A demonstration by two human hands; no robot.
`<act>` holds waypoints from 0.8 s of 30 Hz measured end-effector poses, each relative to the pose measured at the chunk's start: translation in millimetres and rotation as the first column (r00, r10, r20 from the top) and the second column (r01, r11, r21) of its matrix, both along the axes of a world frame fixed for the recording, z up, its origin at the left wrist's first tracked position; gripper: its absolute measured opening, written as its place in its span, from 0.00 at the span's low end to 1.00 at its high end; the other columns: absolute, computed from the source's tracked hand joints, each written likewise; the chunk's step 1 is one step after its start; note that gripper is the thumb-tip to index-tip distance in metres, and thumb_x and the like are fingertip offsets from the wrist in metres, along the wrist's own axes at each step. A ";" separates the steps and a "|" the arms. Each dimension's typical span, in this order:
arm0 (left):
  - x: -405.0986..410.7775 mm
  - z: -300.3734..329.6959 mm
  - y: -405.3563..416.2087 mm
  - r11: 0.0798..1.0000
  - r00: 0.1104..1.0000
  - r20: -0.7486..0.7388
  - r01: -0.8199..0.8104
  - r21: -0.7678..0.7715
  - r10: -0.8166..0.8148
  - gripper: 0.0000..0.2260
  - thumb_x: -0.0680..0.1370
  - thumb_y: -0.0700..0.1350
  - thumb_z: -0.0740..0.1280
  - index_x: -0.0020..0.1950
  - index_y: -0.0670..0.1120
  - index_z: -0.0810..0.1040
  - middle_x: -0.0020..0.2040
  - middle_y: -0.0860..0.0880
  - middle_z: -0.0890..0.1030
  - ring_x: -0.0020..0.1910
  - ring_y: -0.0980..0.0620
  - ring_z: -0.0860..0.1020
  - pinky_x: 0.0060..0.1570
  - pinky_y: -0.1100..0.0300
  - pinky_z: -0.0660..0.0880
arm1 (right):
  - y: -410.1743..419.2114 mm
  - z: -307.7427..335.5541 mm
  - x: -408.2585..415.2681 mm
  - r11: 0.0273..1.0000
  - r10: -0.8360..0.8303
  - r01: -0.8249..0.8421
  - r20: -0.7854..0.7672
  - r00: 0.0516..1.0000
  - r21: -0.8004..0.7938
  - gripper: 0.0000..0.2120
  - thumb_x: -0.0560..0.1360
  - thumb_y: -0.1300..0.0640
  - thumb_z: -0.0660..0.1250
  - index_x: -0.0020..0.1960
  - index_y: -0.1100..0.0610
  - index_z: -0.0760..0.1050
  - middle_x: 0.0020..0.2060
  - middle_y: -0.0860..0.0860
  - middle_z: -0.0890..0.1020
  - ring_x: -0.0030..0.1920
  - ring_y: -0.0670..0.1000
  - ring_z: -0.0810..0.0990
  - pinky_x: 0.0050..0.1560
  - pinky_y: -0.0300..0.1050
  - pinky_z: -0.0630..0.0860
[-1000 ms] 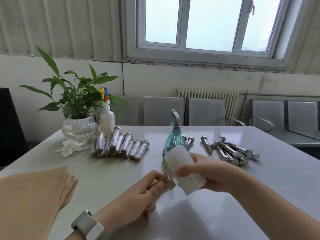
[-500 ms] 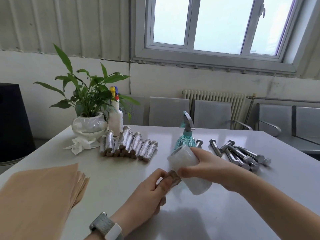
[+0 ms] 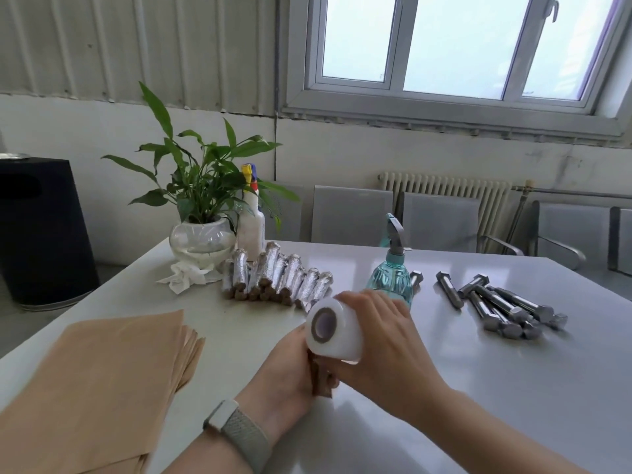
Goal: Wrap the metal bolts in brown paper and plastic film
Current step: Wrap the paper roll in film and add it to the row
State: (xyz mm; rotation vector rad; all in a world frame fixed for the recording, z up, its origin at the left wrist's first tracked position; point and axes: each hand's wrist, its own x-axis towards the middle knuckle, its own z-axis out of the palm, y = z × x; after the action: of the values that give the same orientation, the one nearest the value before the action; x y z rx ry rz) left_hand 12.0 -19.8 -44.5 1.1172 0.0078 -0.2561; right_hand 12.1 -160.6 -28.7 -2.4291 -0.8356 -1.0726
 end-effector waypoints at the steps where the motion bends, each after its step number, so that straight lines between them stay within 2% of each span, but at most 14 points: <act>1: 0.1 1.8 1.8 0.999 1.000 -0.012 0.003 -0.045 -0.003 0.12 0.79 0.41 0.58 0.37 0.44 0.74 0.27 0.47 0.71 0.24 0.52 0.71 0.21 0.62 0.68 | 0.8 -3.2 0.3 1.000 0.025 -0.025 0.007 1.000 0.006 0.31 0.64 0.40 0.74 0.62 0.49 0.69 0.52 0.48 0.77 0.49 0.51 0.77 0.50 0.48 0.74; 4: 3.1 4.3 8.6 0.973 0.996 -0.050 0.055 -0.224 -0.068 0.15 0.79 0.48 0.58 0.40 0.42 0.79 0.31 0.45 0.76 0.29 0.49 0.76 0.26 0.60 0.71 | 2.8 -12.6 -0.5 0.990 0.104 -0.103 -0.012 0.994 0.093 0.32 0.64 0.42 0.76 0.63 0.50 0.69 0.53 0.48 0.74 0.48 0.50 0.77 0.46 0.44 0.77; 5: 4.0 4.9 10.8 0.959 0.994 -0.052 0.075 -0.272 -0.093 0.18 0.77 0.53 0.59 0.43 0.41 0.81 0.36 0.43 0.78 0.34 0.46 0.77 0.32 0.58 0.72 | 2.3 -15.6 -0.5 0.986 0.118 -0.116 -0.007 0.993 0.118 0.32 0.63 0.42 0.77 0.62 0.51 0.69 0.54 0.49 0.74 0.48 0.50 0.78 0.46 0.43 0.77; 8: 9.6 3.0 15.1 0.929 0.988 -0.076 0.100 -0.358 -0.136 0.35 0.73 0.70 0.59 0.57 0.39 0.81 0.53 0.37 0.81 0.52 0.39 0.81 0.50 0.47 0.78 | 0.6 -22.8 -0.5 0.990 0.113 -0.119 0.087 0.990 0.073 0.31 0.65 0.40 0.75 0.60 0.53 0.68 0.54 0.49 0.78 0.51 0.49 0.78 0.50 0.44 0.75; 10: 11.2 3.7 14.5 0.928 0.980 -0.127 0.099 -0.359 -0.153 0.40 0.68 0.72 0.65 0.62 0.39 0.76 0.56 0.37 0.79 0.56 0.39 0.79 0.59 0.44 0.76 | 1.3 -26.4 -0.8 0.992 0.125 -0.125 0.126 0.984 -0.008 0.28 0.67 0.41 0.73 0.60 0.53 0.68 0.54 0.48 0.79 0.52 0.50 0.77 0.51 0.48 0.74; 11: 11.5 4.7 13.4 0.931 0.973 -0.162 0.099 -0.352 -0.165 0.38 0.68 0.69 0.69 0.63 0.40 0.74 0.54 0.38 0.78 0.55 0.40 0.78 0.60 0.44 0.75 | 2.1 -28.4 -1.2 0.991 0.128 -0.122 0.129 0.983 -0.052 0.28 0.67 0.41 0.73 0.61 0.53 0.68 0.54 0.48 0.78 0.52 0.50 0.77 0.51 0.49 0.73; 13: 12.3 4.1 11.4 0.944 0.960 -0.222 0.095 -0.317 -0.171 0.34 0.69 0.64 0.72 0.63 0.41 0.72 0.48 0.39 0.79 0.49 0.41 0.80 0.51 0.46 0.78 | 4.1 -31.8 -1.7 0.983 0.129 -0.110 0.132 0.983 -0.144 0.30 0.69 0.40 0.73 0.65 0.52 0.68 0.54 0.49 0.77 0.52 0.52 0.77 0.51 0.50 0.72; 14: 13.6 3.0 10.7 0.946 0.953 -0.252 0.084 -0.312 -0.168 0.34 0.70 0.65 0.70 0.65 0.41 0.71 0.49 0.38 0.80 0.49 0.41 0.80 0.47 0.47 0.78 | 4.7 -33.2 -1.2 0.978 0.130 -0.102 0.145 0.981 -0.184 0.29 0.71 0.41 0.72 0.66 0.52 0.68 0.54 0.50 0.77 0.52 0.53 0.77 0.51 0.51 0.72; 16: 17.5 -0.7 11.8 0.939 0.945 -0.311 -0.008 -0.342 -0.105 0.37 0.71 0.67 0.67 0.69 0.41 0.70 0.55 0.36 0.77 0.51 0.40 0.77 0.47 0.48 0.77 | 5.6 -35.8 0.7 0.969 0.133 -0.089 0.184 0.974 -0.230 0.26 0.73 0.46 0.72 0.65 0.53 0.69 0.53 0.54 0.77 0.50 0.56 0.77 0.53 0.52 0.73; 17: 19.1 -2.3 13.3 0.934 0.942 -0.328 -0.055 -0.353 -0.068 0.36 0.70 0.69 0.66 0.64 0.41 0.71 0.51 0.36 0.74 0.49 0.40 0.75 0.47 0.48 0.75 | 5.7 -37.2 1.7 0.968 0.134 -0.085 0.204 0.970 -0.235 0.24 0.72 0.49 0.73 0.64 0.54 0.70 0.53 0.55 0.76 0.49 0.57 0.77 0.53 0.52 0.73; 18: 20.2 -3.0 13.8 0.932 0.939 -0.340 -0.079 -0.354 -0.050 0.34 0.68 0.71 0.65 0.54 0.41 0.73 0.45 0.38 0.72 0.44 0.41 0.73 0.45 0.49 0.74 | 5.9 -38.5 2.3 0.968 0.137 -0.084 0.218 0.966 -0.234 0.23 0.71 0.51 0.72 0.63 0.54 0.70 0.53 0.56 0.75 0.48 0.57 0.76 0.53 0.52 0.74; 20: 21.2 -2.5 14.8 0.922 0.936 -0.350 -0.102 -0.373 -0.038 0.31 0.67 0.74 0.62 0.37 0.44 0.69 0.38 0.43 0.68 0.38 0.44 0.72 0.42 0.52 0.72 | 6.5 -40.1 3.0 0.969 0.148 -0.092 0.241 0.959 -0.230 0.19 0.73 0.55 0.70 0.62 0.55 0.70 0.54 0.56 0.73 0.49 0.57 0.76 0.54 0.52 0.73; 22: 22.9 -3.8 16.7 0.922 0.944 -0.329 -0.125 -0.367 -0.003 0.31 0.68 0.75 0.60 0.32 0.46 0.67 0.35 0.45 0.69 0.35 0.45 0.72 0.40 0.53 0.73 | 6.8 -40.9 3.2 0.972 0.151 -0.089 0.291 0.945 -0.216 0.16 0.76 0.60 0.67 0.62 0.55 0.70 0.54 0.56 0.71 0.50 0.58 0.75 0.55 0.52 0.72; 24: 22.0 -1.5 16.4 0.912 0.959 -0.283 -0.128 -0.390 0.013 0.31 0.70 0.74 0.59 0.33 0.46 0.71 0.31 0.46 0.70 0.29 0.48 0.72 0.34 0.56 0.73 | 5.7 -39.2 3.7 0.979 0.147 -0.089 0.337 0.930 -0.182 0.17 0.75 0.62 0.68 0.62 0.56 0.70 0.54 0.56 0.71 0.51 0.58 0.75 0.56 0.53 0.72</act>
State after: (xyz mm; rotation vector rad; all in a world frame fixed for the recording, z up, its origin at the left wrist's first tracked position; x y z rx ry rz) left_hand 34.0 -3.4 -46.1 0.6584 0.2337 -0.3291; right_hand 15.8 -154.9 -67.9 -2.3118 -1.2112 -1.4658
